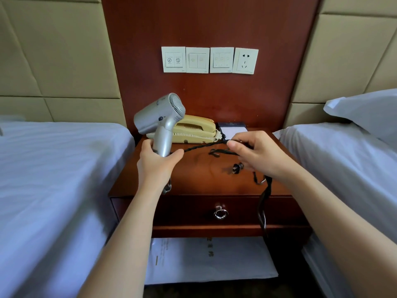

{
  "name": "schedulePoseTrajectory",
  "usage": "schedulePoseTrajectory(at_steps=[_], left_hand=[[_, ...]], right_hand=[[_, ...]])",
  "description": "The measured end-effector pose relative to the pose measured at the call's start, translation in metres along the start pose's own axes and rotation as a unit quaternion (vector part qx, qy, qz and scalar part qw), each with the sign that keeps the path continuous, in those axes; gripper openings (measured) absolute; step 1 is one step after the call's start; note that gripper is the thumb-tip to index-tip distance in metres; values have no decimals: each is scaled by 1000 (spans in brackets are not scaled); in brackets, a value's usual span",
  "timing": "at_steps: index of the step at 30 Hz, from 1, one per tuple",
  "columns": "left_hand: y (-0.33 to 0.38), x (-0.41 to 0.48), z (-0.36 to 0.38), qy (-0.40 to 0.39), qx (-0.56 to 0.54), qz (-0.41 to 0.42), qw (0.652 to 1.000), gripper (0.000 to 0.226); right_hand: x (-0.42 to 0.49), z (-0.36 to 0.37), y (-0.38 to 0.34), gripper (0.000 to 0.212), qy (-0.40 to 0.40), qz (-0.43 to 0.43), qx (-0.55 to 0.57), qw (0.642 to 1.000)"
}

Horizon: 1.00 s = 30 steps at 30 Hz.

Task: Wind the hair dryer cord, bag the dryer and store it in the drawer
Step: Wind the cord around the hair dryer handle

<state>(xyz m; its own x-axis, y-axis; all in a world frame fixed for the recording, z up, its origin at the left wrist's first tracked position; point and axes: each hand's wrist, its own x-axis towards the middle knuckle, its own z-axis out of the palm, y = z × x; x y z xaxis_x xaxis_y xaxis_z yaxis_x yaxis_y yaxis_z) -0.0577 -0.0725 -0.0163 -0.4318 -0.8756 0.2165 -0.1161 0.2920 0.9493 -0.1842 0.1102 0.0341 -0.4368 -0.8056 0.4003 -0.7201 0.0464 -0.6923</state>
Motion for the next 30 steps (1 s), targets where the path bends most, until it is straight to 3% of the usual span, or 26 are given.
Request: schedulePoseTrajectory(at_steps=[6, 13, 17, 22, 27, 30], left_hand=[[4, -11, 13, -39, 85, 8, 996, 79], [9, -23, 27, -7, 27, 28, 999, 45], [14, -19, 22, 30, 20, 49, 998, 38], [6, -19, 20, 17, 37, 106, 993, 20], [9, -15, 23, 15, 82, 62, 995, 26], [9, -11, 18, -9, 110, 82, 991, 30]], right_hand=[[6, 7, -26, 32, 38, -147, -200, 968], [0, 22, -48, 27, -19, -234, -242, 941], [-4, 22, -49, 25, -56, -208, -257, 942], [-9, 32, -51, 28, -78, -197, -323, 923], [-4, 26, -40, 22, -9, -88, -390, 916], [0, 23, -26, 20, 18, -33, -411, 911]])
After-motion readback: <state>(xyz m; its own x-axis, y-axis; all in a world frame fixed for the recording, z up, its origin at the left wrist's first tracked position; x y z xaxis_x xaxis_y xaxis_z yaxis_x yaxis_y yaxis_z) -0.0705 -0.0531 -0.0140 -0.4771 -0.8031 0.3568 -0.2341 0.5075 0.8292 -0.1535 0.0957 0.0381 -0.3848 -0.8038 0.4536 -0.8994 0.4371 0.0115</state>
